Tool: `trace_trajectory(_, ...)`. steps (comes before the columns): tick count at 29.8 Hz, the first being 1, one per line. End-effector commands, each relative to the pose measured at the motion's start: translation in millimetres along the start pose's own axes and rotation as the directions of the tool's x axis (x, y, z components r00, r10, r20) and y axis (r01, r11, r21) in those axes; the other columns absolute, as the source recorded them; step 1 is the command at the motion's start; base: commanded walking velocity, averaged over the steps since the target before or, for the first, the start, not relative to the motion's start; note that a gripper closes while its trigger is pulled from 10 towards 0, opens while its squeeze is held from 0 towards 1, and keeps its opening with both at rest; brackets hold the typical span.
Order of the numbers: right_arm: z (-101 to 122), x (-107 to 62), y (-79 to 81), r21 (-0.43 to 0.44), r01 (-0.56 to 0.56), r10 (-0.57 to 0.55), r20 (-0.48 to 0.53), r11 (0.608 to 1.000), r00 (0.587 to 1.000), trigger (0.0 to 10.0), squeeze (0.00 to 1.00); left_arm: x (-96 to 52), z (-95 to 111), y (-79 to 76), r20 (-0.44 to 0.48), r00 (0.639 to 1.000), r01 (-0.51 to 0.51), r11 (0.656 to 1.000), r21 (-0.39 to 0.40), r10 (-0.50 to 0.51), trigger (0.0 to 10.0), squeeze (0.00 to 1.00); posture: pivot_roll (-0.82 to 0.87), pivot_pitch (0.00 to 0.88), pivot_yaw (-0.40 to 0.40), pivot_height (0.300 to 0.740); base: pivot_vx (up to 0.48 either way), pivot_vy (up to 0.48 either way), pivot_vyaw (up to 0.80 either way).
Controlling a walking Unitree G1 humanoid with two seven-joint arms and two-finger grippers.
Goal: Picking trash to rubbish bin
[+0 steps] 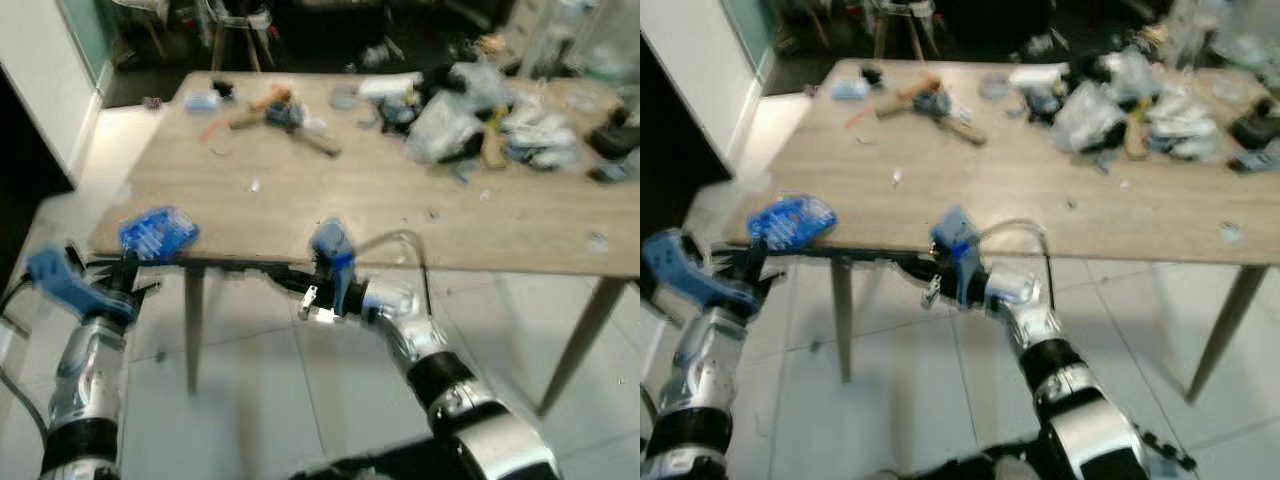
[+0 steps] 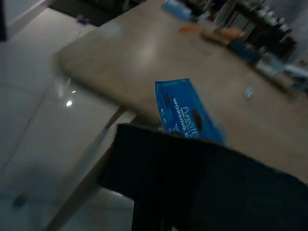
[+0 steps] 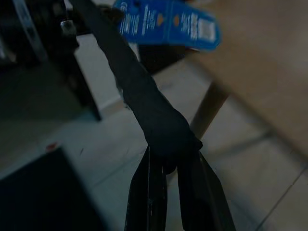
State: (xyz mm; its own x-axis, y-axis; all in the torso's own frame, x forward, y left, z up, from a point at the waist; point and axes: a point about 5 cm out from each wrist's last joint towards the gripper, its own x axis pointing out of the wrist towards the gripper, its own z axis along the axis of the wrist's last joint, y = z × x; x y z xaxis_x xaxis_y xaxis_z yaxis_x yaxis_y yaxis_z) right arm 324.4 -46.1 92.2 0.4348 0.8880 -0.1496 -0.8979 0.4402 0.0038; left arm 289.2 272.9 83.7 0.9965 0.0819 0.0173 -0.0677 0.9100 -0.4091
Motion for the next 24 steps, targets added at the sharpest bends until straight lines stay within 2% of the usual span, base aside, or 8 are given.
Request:
trace_trajectory(1,-18,-2.6,3.4,0.016,0.03,-0.029,-0.073,0.999,0.997,10.0,0.0,-12.4,-8,18.4,-0.044,0.997,-0.057,0.997,0.045,0.059,10.0,0.0,0.02,0.043,0.037,0.74,-0.322,0.0,0.0)
trace_trajectory(10,-76,-27.0,9.1,0.091,0.241,-0.205,-0.298,0.966,0.932,10.0,0.0,-46.1,-43,51.8,-0.206,0.958,-0.174,0.976,0.13,0.198,10.0,0.0,0.03,0.048,0.036,0.74,-0.325,0.0,0.0)
trace_trajectory(15,-110,-50.4,13.9,0.112,0.394,-0.312,-0.436,0.912,0.844,10.0,0.0,-70.3,-70,65.8,-0.331,0.9,-0.221,0.952,0.212,0.283,10.0,0.0,0.03,0.048,0.035,0.74,-0.325,0.0,0.0)
trace_trajectory(17,-132,-68.2,21.4,0.103,0.473,-0.354,-0.53,0.875,0.771,10.0,0.0,-87.4,-87,71.2,-0.418,0.847,-0.226,0.934,0.278,0.33,10.0,0.0,0.04,0.047,0.036,0.74,-0.334,0.0,0.0)
trace_trajectory(19,-132,-68.2,21.4,0.103,0.473,-0.354,-0.53,0.875,0.771,10.0,0.0,-87.4,-87,71.2,-0.418,0.847,-0.226,0.934,0.278,0.33,10.0,0.0,0.04,0.047,0.036,0.74,-0.334,0.0,0.0)
trace_trajectory(20,-153,-87.9,32.0,0.099,0.546,-0.377,-0.621,0.832,0.688,10.0,0.0,-105.3,-103,74.1,-0.496,0.786,-0.225,0.918,0.326,0.369,10.0,0.0,0.04,0.047,0.034,0.74,-0.33,0.0,0.0)
trace_trajectory(22,-165,-99.6,39.4,0.093,0.579,-0.379,-0.671,0.81,0.637,10.0,0.0,-115.3,-112,74.8,-0.536,0.75,-0.216,0.909,0.355,0.388,10.0,0.0,0.04,0.047,0.034,0.74,-0.334,0.0,0.0)
trace_trajectory(24,-189,-126.6,58.3,0.076,0.648,-0.367,-0.772,0.758,0.519,10.0,0.0,-139.8,-131,76.1,-0.62,0.647,-0.174,0.878,0.447,0.444,10.0,0.0,0.04,0.041,0.033,0.74,-0.33,0.0,0.0)
